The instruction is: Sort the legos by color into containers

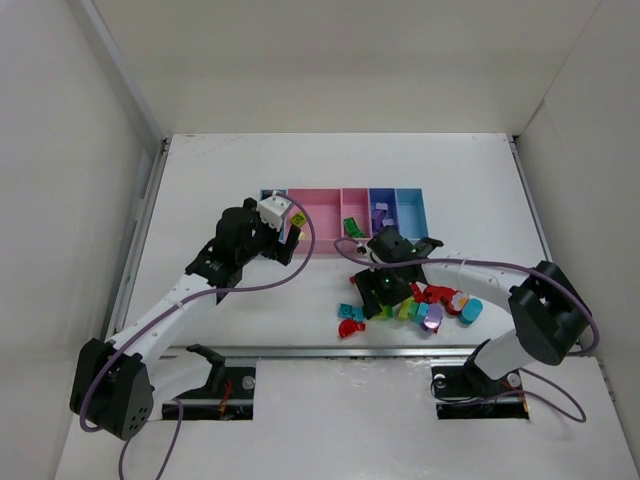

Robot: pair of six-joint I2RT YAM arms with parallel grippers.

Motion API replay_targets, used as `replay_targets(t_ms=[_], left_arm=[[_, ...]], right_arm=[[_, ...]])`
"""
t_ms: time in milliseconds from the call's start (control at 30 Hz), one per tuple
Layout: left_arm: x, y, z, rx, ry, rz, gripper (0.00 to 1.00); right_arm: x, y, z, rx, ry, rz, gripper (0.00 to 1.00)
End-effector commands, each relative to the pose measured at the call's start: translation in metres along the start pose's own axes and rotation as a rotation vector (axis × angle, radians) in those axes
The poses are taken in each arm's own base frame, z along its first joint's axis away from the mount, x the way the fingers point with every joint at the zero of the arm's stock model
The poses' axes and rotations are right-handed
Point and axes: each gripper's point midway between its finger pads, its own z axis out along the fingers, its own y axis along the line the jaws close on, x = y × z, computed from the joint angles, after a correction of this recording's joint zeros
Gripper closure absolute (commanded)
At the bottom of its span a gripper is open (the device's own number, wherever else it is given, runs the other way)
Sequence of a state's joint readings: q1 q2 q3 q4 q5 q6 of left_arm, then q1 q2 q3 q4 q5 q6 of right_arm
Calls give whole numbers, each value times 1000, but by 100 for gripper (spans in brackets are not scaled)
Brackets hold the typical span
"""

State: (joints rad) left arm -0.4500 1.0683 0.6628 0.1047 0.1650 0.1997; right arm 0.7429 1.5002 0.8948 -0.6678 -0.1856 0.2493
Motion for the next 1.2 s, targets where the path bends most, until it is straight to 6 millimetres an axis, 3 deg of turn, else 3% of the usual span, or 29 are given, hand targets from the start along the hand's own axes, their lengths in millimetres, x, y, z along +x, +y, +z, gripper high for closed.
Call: replay_targets(t_ms=[0, 67, 200, 367, 500, 533, 633, 733, 833, 967, 1067, 1167], left_arm=[[-11, -2, -4, 3, -45, -6, 12], [-11, -2, -4, 3, -45, -6, 12], [-13, -1, -5, 3, -45, 15, 12], [-17, -12, -7, 88, -47, 97, 17], [-19, -47, -16, 332, -75, 300, 18], [-19, -65, -27, 443, -104, 348, 16], [-21, -85, -47, 591, -190, 547, 11], [-31, -106, -61, 716, -284, 593, 3], [-54, -117, -63, 788, -344, 593, 0], [-67, -118, -50, 805, -328, 617, 0], [-74, -122, -39, 813, -318, 616, 0], [-75, -129, -36, 833, -308, 626, 7]], right_arm=[[-9, 7, 4, -28, -26, -40, 51], [-12, 9, 8, -37, -25, -41, 69], [-32, 17, 3, -60, -73, -51, 81], [-62, 24, -13, -48, -153, -55, 84], [-88, 31, -40, -38, -232, -64, 87], [-96, 32, -50, -33, -270, -68, 87], [-113, 40, -76, -43, -348, -88, 87], [-130, 51, -99, -73, -423, -103, 87], [-144, 63, -115, -119, -481, -96, 87], [-159, 76, -136, -159, -541, -104, 87], [-162, 79, -136, -170, -538, -98, 87], [-166, 83, -141, -186, -555, -105, 87]])
